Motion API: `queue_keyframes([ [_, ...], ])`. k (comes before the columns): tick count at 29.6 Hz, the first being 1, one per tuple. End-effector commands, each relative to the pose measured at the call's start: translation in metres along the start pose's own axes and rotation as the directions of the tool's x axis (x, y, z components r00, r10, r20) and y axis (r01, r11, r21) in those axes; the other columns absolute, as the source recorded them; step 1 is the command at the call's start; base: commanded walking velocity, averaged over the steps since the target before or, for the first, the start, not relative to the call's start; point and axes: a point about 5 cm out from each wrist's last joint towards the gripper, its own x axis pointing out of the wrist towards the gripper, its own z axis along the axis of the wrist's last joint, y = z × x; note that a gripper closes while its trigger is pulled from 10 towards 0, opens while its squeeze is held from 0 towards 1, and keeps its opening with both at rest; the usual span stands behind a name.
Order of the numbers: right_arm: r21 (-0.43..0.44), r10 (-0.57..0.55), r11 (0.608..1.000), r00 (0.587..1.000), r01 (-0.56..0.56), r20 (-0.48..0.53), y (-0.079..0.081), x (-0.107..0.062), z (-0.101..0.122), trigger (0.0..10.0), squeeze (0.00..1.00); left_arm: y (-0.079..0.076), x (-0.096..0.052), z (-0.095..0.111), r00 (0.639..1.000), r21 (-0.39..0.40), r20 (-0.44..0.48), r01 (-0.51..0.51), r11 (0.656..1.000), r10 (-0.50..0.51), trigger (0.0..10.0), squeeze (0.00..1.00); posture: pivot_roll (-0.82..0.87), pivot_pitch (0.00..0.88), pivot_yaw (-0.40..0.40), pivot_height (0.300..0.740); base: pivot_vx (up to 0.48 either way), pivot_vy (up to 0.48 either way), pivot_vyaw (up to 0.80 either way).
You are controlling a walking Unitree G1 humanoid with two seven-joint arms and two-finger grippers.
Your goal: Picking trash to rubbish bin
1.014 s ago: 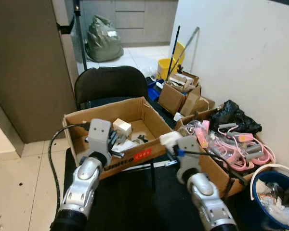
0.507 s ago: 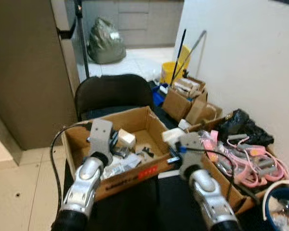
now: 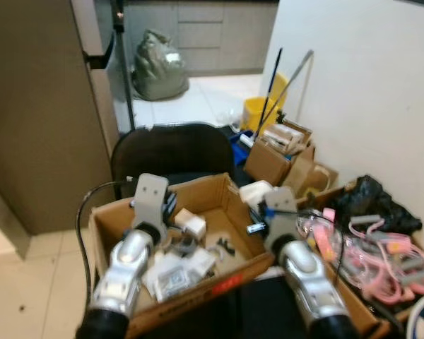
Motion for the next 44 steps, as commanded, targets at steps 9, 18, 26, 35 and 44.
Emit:
queue_keyframes([
  [9,-0.019,-0.006,1.000,1.000,0.006,-0.026,-0.011,0.009,-0.001,10.0,0.00,-0.022,-0.013,-0.009,0.949,0.107,-0.105,0.309,0.945,-0.299,10.0,0.00,-0.05,0.029,-0.037,0.740,0.000,0.000,0.00],
  [18,-0.051,0.138,0.988,0.981,-0.146,-0.137,0.005,0.024,-0.011,10.0,0.00,-0.025,-0.025,-0.024,0.896,0.006,-0.199,0.406,0.914,-0.397,10.0,0.00,-0.03,0.026,-0.050,0.740,0.000,0.000,0.00],
  [26,-0.097,0.227,0.964,0.958,-0.246,-0.176,0.023,0.031,-0.011,10.0,0.00,-0.024,-0.027,-0.025,0.895,-0.005,-0.224,0.394,0.919,-0.385,10.0,0.00,-0.02,0.029,-0.053,0.740,0.000,0.000,0.00],
  [35,-0.058,0.244,0.965,0.957,-0.256,-0.153,0.028,0.035,-0.007,10.0,1.00,-0.024,-0.027,-0.024,0.895,-0.008,-0.227,0.393,0.919,-0.385,10.0,0.00,-0.02,0.033,-0.051,0.740,0.000,0.000,0.00],
  [44,-0.022,0.140,0.989,0.983,-0.144,-0.116,0.007,0.032,-0.007,10.0,0.00,-0.018,-0.019,-0.019,0.937,0.005,-0.204,0.290,0.957,-0.283,10.0,0.00,-0.04,0.037,-0.044,0.740,0.000,0.000,0.00],
])
